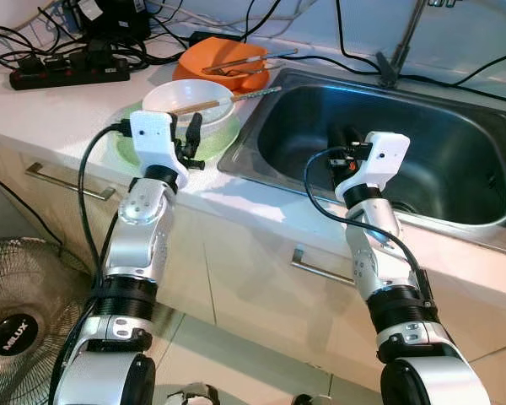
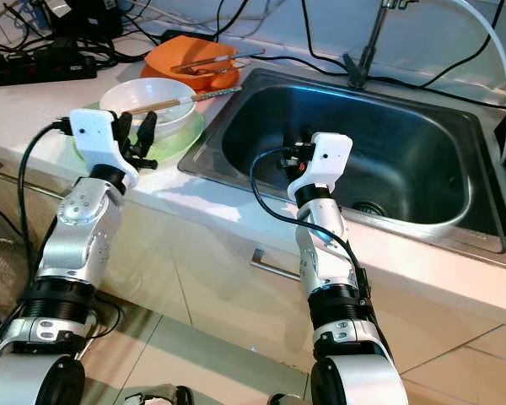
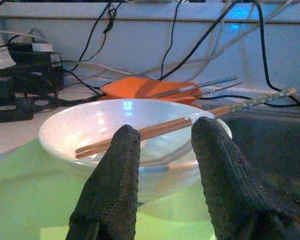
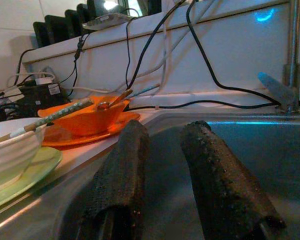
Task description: Kitchen organization
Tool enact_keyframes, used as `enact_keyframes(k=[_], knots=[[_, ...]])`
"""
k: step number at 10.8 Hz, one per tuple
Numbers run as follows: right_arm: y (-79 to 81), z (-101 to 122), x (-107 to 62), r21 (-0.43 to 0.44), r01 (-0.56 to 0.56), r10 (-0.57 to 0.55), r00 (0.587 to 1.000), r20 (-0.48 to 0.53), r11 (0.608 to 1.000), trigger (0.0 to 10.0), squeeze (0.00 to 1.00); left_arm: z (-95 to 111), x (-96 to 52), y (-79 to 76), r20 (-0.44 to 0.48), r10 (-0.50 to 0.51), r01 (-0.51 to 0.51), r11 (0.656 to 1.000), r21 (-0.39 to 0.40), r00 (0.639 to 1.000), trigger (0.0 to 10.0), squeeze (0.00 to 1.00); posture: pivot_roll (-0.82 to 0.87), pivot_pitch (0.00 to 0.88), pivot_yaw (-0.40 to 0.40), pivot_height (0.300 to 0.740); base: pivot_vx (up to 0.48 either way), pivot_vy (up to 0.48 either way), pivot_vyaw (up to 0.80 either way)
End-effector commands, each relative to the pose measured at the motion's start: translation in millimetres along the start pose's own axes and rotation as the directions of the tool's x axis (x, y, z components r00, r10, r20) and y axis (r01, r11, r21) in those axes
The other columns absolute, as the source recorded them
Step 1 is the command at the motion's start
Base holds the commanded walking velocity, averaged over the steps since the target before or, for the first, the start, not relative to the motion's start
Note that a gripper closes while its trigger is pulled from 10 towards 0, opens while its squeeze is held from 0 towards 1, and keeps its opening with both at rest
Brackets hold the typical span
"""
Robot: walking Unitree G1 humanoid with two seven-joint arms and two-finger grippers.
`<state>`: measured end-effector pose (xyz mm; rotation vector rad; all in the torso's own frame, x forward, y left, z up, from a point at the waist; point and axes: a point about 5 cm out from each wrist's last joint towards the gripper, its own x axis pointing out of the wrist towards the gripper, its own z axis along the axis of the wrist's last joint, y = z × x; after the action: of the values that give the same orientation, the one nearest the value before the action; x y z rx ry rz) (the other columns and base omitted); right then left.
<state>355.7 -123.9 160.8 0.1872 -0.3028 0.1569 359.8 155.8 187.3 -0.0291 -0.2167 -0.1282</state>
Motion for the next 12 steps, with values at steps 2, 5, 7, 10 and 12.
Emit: enact_keyframes(k=[2,5,7,10,12], knots=[[-0.8,1,-0.3,-0.004,-0.002,0.002,1.0,0.002,1.0,10.0,0.0,0,-1.3,3.5,-0.006,0.007,-0.007,1.0,0.0,1.0,10.0,0.0,0.09,0.0,-0.008,0.74,0.0,0.0,0.0],[-1.1,1,0.4,-0.005,0.0,0.0,1.0,0.001,1.0,10.0,0.0,8,14.7,-13.3,0.023,-0.054,0.054,0.998,-0.015,0.998,10.0,0.0,0.08,0.005,-0.007,0.74,0.0,0.0,0.0],[-4.1,2,0.1,-0.01,0.007,-0.007,1.0,0.004,1.0,10.0,0.0,2,23.4,-13.5,-0.001,-0.04,0.039,0.998,-0.056,0.999,10.0,0.0,0.07,0.003,-0.007,0.74,0.0,0.0,0.0],[-4.9,3,0.2,-0.013,0.012,-0.012,1.0,0.008,1.0,10.0,0.0,-8,27.6,-11.9,-0.045,-0.048,0.045,0.997,-0.064,0.998,10.0,0.0,0.06,0.007,-0.008,0.74,0.0,0.0,0.0],[-5.8,4,0.5,-0.014,0.015,-0.015,1.0,0.009,1.0,10.0,0.0,-9,26.1,-6.1,-0.04,-0.025,0.023,0.998,-0.058,0.999,10.0,0.0,0.07,0.01,-0.012,0.74,0.0,0.0,0.0]])
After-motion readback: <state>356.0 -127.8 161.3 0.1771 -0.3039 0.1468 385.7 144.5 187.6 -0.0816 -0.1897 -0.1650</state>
